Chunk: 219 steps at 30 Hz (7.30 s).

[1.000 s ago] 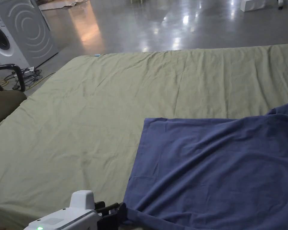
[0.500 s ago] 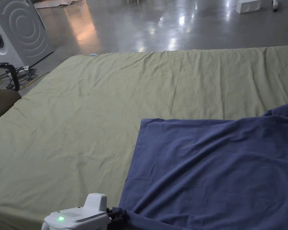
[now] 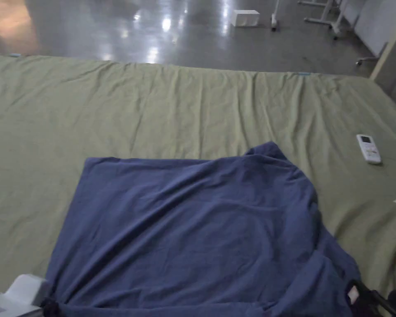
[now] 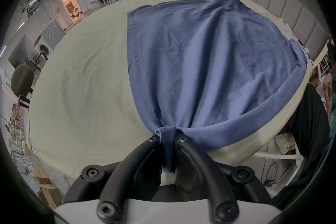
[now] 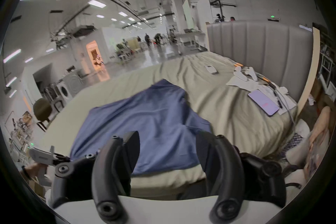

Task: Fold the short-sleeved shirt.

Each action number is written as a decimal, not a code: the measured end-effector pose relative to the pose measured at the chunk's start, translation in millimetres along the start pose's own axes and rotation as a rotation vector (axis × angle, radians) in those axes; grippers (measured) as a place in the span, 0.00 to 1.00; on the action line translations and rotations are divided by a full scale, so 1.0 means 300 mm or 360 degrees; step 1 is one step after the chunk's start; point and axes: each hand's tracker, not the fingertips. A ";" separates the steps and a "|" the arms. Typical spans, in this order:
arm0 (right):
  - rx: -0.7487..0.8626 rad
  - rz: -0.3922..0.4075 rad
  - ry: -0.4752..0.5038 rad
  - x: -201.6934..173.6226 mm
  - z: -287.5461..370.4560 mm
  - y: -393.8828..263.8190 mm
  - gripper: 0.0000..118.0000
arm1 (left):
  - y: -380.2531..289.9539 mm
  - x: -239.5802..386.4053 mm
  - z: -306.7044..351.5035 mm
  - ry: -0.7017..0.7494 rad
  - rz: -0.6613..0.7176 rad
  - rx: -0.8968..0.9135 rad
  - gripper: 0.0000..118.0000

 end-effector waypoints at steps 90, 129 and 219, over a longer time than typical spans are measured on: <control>0.0209 0.0306 0.0121 0.103 -0.413 0.371 0.61 | 0.331 -0.242 0.486 0.0105 0.0401 0.1091 0.61; 0.0377 0.0342 0.0339 -0.224 0.086 0.039 0.00 | 0.017 0.125 0.727 0.0272 0.0061 0.1149 0.00; -0.0298 -0.0006 -0.0242 0.247 -0.230 -0.162 0.55 | -0.151 -0.222 0.197 -0.0188 0.0616 0.0379 0.75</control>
